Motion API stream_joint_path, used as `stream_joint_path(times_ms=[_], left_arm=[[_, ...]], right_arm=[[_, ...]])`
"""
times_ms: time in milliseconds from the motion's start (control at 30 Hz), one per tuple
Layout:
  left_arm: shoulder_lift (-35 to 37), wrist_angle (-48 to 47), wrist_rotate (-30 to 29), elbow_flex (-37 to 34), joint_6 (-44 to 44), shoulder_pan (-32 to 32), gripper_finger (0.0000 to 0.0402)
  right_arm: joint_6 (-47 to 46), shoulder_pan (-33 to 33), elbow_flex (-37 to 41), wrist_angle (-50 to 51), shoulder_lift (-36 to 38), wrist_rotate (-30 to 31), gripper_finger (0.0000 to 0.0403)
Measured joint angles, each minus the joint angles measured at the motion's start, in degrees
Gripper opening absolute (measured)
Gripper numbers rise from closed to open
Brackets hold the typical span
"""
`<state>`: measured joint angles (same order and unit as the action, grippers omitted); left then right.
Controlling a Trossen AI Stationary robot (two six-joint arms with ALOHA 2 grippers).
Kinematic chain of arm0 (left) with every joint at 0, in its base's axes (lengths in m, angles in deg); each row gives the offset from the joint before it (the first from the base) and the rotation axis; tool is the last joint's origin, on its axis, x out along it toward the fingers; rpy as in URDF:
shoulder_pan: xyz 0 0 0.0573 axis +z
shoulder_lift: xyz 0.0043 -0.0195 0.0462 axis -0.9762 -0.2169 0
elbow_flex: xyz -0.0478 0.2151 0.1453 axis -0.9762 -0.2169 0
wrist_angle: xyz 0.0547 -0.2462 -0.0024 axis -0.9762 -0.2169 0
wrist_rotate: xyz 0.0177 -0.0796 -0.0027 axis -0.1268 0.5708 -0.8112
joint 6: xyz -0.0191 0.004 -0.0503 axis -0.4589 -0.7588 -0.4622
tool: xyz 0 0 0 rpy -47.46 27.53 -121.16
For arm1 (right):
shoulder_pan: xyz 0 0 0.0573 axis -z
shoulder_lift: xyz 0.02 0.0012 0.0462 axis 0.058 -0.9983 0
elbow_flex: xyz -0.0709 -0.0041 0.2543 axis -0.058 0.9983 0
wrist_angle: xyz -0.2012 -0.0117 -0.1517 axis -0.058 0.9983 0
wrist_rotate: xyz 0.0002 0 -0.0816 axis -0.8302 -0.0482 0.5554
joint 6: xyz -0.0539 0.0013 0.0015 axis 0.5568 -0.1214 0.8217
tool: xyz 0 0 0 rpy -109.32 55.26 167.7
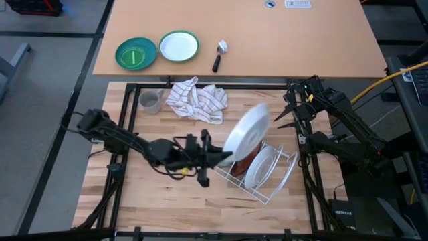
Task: Sort dishes
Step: Put the white plate into the dish rack
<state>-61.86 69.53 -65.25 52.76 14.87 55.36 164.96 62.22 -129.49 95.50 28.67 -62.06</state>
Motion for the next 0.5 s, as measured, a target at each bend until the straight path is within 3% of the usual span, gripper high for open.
stream_joint_path(times_ms=[300,500], left_arm=[[-12.9,-0.6,7.3,16.8,-1.3,0.0,0.0],[-18.9,-1.3,7.9,21.7,-8.8,0.1,0.0]], right_arm=[[0.0,0.0,0.0,0.0,0.0,0.0,0.0145],[0.0,0.0,0.0,0.0,0.0,4.2,0.0145]])
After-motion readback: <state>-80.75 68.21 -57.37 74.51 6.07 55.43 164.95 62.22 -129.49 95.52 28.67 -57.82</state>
